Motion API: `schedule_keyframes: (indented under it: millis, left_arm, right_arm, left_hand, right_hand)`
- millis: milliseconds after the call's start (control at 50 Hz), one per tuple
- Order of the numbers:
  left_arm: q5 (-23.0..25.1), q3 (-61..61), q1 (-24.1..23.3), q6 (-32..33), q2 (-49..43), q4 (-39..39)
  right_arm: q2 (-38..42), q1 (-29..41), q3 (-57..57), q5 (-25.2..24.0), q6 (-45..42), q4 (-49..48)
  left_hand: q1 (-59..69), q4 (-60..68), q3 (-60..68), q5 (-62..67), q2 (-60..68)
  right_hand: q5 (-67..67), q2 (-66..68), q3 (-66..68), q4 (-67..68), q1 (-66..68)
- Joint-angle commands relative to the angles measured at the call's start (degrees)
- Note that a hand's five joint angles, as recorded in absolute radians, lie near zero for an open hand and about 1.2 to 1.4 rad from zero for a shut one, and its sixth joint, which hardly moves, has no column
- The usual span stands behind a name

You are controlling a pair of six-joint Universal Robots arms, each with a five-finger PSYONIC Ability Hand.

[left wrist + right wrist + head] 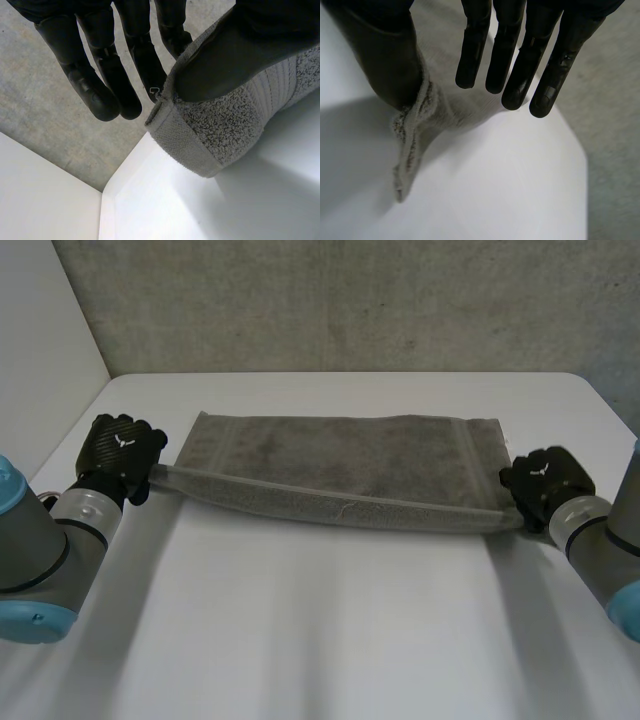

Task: Fold the towel.

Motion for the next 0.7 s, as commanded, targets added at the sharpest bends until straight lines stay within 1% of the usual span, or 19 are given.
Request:
schedule_keyframes:
  millis: [20,140,160,180,200,220,240,260,300,340,360,400,420,440,460,500,580,620,700]
  left_arm:
    - [0.09,-0.07,-0.09,0.05,-0.26,0.00]
    - [0.09,-0.16,-0.18,0.05,-0.44,0.00]
    - [0.09,-0.16,-0.18,0.05,-0.44,0.00]
    - [0.09,-0.16,-0.18,0.05,-0.44,0.00]
    - [0.09,-0.16,-0.18,0.05,-0.44,0.00]
    - [0.09,-0.16,-0.18,0.05,-0.44,0.00]
    - [0.09,-0.16,-0.18,0.05,-0.44,0.00]
    - [0.09,-0.16,-0.18,0.05,-0.44,0.00]
    - [0.09,-0.25,-0.18,0.05,-0.44,-0.09]
    - [0.18,-0.60,-0.35,0.14,-0.18,-0.26]
    - [0.18,-0.60,-0.35,0.14,-0.17,-0.26]
    - [0.18,-0.77,-0.53,0.23,1.05,-0.87]
    - [0.18,-0.77,-0.53,0.23,1.06,-0.88]
    - [0.18,-1.12,-0.44,0.23,2.97,-0.96]
    - [0.18,-1.12,-0.44,0.23,2.99,-0.96]
    - [0.52,-2.79,0.00,0.49,7.36,-1.05]
    - [1.32,-3.67,0.00,0.76,11.25,-1.76]
    - [1.85,-4.29,0.09,0.76,13.45,-2.72]
    - [4.73,-7.18,1.48,1.02,19.93,-8.41]
  right_arm:
    - [8.11,-1.96,-2.88,0.05,0.14,1.35]
    - [9.60,-2.05,-3.67,0.32,0.05,2.85]
    - [9.34,-2.14,-3.67,0.40,0.05,2.85]
    - [8.90,-2.14,-3.67,0.41,0.05,2.85]
    - [8.90,-2.14,-3.67,0.41,0.05,2.85]
    - [8.12,-2.14,-3.67,0.32,0.05,2.94]
    - [8.11,-2.14,-3.67,0.32,0.05,2.94]
    - [6.89,-2.14,-3.67,0.32,0.14,2.94]
    - [5.30,-2.14,-3.40,0.14,0.14,2.94]
    - [1.10,-2.14,-2.70,-0.30,0.40,2.85]
    - [1.08,-2.14,-2.70,-0.30,0.40,2.85]
    - [-4.61,-2.23,-2.00,-0.65,0.76,2.76]
    - [-4.63,-2.23,-2.00,-0.65,0.76,2.76]
    - [-7.33,-2.31,-1.65,-0.65,0.67,2.67]
    - [-7.36,-2.32,-1.65,-0.65,0.67,2.67]
    - [-11.65,-2.32,-1.38,-0.82,0.49,2.94]
    - [-15.01,-2.40,-1.12,-1.88,0.40,3.99]
    - [-16.32,-2.67,-0.77,-2.49,0.23,5.49]
    - [-18.43,-5.47,-0.59,-5.04,-0.47,13.01]
  left_hand:
    - [-5.26,-7.29,-8.91,-18.19,-7.16]
    - [-5.26,-7.29,-8.91,-18.19,-7.16]
    - [-5.26,-7.29,-8.91,-18.19,-7.16]
    - [-5.26,-7.29,-8.91,-18.19,-7.16]
    - [-5.26,-7.29,-8.91,-18.19,-7.16]
    - [-5.26,-7.29,-8.91,-18.19,-7.16]
    - [-5.26,-7.29,-8.91,-18.19,-7.16]
    - [-5.26,-7.29,-8.91,-18.19,-7.16]
    - [-5.26,-7.29,-8.91,-18.19,-7.16]
    - [-5.26,-7.29,-8.91,-18.19,-7.16]
    - [-5.26,-7.29,-8.91,-18.19,-7.16]
    - [-5.26,-7.29,-8.91,-18.19,-7.16]
    - [-5.26,-7.29,-8.91,-18.19,-7.16]
    - [-5.26,-7.29,-8.91,-18.19,-7.16]
    - [-5.26,-7.29,-8.91,-18.19,-7.16]
    - [-5.26,-7.29,-8.91,-18.19,-7.16]
    - [-5.26,-7.29,-8.91,-18.19,-7.16]
    - [-5.26,-7.29,-8.91,-18.19,-7.16]
    - [-5.26,-7.29,-8.91,-18.19,-7.16]
  right_hand:
    - [0.17,-1.11,-0.80,-1.01,-0.48]
    - [6.56,5.28,5.60,5.38,5.92]
    - [10.39,9.11,9.43,9.21,9.75]
    - [17.59,16.31,16.63,16.41,16.95]
    - [17.67,16.38,16.70,16.48,17.02]
    - [30.16,28.87,29.19,28.97,29.51]
    - [30.28,29.00,29.31,29.10,29.63]
    - [36.55,35.27,35.58,35.37,35.90]
    - [36.61,35.33,35.65,35.43,35.97]
    - [36.61,35.33,35.65,35.43,35.97]
    - [36.61,35.33,35.65,35.43,35.97]
    - [36.61,35.33,35.65,35.43,35.97]
    - [36.61,35.33,35.65,35.43,35.97]
    - [36.61,35.33,35.65,35.43,35.97]
    - [36.61,35.33,35.65,35.43,35.97]
    - [36.61,35.33,35.65,35.43,35.97]
    - [36.61,35.33,35.65,35.43,35.97]
    - [36.61,35.33,35.65,35.43,35.97]
    - [36.61,35.33,35.65,35.43,35.97]
